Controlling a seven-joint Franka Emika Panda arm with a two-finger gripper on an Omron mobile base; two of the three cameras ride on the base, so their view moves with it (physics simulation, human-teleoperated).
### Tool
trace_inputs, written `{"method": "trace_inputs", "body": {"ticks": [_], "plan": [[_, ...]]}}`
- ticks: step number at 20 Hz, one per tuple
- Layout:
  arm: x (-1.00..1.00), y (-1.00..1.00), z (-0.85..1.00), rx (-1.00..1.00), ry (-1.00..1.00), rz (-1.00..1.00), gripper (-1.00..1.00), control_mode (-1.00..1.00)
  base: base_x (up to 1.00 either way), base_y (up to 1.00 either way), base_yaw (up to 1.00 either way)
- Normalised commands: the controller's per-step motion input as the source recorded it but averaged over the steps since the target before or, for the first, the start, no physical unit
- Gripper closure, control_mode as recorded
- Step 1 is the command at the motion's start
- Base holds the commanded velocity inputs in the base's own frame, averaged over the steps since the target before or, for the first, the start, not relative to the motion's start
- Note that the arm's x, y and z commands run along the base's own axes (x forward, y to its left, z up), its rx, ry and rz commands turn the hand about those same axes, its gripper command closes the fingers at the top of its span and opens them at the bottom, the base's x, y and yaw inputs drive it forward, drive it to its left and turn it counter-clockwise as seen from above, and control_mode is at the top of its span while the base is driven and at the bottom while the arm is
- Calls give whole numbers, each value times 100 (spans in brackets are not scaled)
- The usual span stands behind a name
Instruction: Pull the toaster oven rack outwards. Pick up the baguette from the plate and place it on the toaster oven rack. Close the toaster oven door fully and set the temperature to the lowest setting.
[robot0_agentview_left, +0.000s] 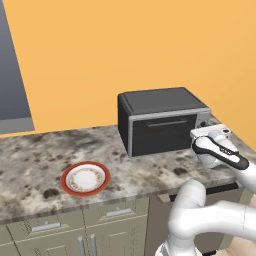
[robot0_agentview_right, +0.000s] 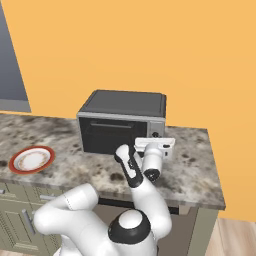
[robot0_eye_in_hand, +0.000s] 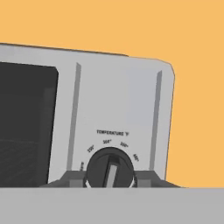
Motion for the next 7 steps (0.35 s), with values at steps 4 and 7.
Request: {"method": "trace_inputs", "body": {"ticks": [4,7], "plan": [[0,-11,0,-12,0,0,100,-100,0,0,0],[0,-11,0,-12,0,0,100,-100,0,0,0]]}}
